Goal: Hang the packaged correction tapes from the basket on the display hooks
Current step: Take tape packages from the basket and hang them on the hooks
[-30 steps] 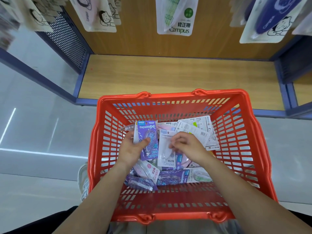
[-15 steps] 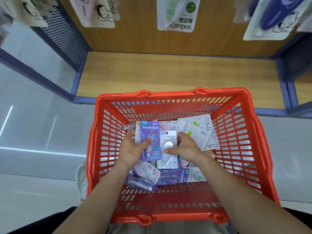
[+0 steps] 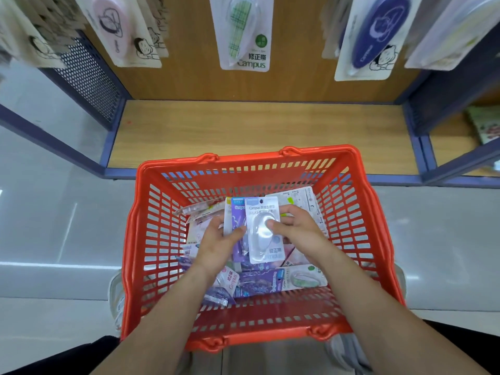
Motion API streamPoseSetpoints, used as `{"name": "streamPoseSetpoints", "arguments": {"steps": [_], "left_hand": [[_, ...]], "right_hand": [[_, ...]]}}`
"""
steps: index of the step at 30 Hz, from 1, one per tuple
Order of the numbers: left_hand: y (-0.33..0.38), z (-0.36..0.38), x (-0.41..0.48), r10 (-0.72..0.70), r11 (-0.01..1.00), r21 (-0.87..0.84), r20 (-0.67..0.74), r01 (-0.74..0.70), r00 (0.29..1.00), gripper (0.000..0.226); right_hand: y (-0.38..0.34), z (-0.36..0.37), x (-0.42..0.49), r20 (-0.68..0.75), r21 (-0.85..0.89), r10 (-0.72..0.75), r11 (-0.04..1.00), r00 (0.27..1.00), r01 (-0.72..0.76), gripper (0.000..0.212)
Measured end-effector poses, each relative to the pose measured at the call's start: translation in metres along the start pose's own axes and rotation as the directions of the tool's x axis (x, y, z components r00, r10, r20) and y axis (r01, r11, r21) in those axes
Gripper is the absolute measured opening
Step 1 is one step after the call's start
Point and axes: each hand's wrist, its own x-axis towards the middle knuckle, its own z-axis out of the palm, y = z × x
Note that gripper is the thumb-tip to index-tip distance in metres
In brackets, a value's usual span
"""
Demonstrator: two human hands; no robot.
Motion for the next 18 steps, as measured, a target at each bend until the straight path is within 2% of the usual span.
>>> {"name": "streamPoseSetpoints", "arguments": {"steps": [2, 6, 10, 12, 14, 15, 18], "left_hand": [[0.001, 0.003, -0.002, -0.005, 1.000, -0.013, 0.024, 0.005, 1.000, 0.029], [0.002, 0.004, 0.001, -0.046, 0.999, -0.021, 0.069, 0.048, 0.997, 0.058], [-0.001, 0.007, 0.011, -0.043, 0.999, 0.003, 0.053, 0.043, 0.998, 0.048], [-0.001, 0.005, 0.017, -0.037, 0.999, 0.008, 0.025, 0.037, 0.999, 0.047], [-0.002, 0.000, 0.025, -0.039, 0.999, -0.003, 0.000, 0.039, 0.999, 0.046], [-0.002, -0.004, 0.029, -0.044, 0.999, -0.003, -0.010, 0.044, 0.999, 0.047], [-0.005, -0.011, 0.035, -0.052, 0.999, -0.007, -0.038, 0.052, 0.998, 0.049]], "right_hand": [[0.004, 0.001, 0.002, -0.028, -0.023, 0.009, 1.000, 1.000, -0.009, 0.037], [0.008, 0.003, 0.008, -0.009, -0.024, 0.011, 1.000, 1.000, -0.011, 0.037], [0.006, -0.002, 0.018, 0.061, -0.088, 0.030, 0.996, 0.998, -0.024, 0.035], [0.008, -0.015, 0.031, -0.072, -0.256, -0.054, 0.966, 0.996, 0.034, 0.028], [0.015, -0.036, 0.047, -0.225, -0.537, -0.210, 0.841, 0.951, 0.058, 0.032], [0.018, -0.044, 0.053, -0.251, -0.626, -0.250, 0.779, 0.935, 0.040, 0.038], [0.026, -0.051, 0.064, -0.251, -0.737, -0.159, 0.670, 0.955, -0.082, 0.059]]}}
